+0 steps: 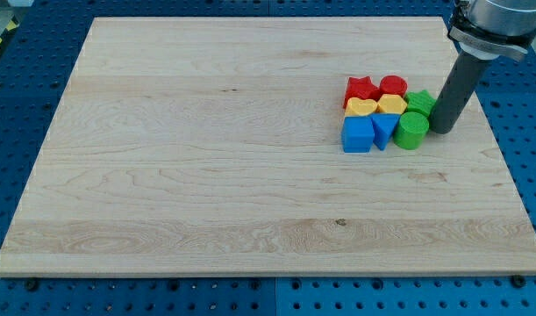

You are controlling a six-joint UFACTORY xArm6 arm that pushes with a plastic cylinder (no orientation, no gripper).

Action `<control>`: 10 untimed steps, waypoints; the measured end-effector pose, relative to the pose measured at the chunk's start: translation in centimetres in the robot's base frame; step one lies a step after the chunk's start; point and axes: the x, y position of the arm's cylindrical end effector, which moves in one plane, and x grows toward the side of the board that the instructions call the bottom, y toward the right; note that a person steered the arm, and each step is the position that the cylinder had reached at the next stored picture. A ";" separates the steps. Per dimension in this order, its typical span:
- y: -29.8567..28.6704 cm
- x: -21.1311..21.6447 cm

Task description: Move your arm to the green star

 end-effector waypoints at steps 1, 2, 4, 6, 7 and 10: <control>0.4 0.0; 3.7 0.0; 4.1 -4.2; 2.7 -6.5; 2.5 -7.1; 0.3 -6.8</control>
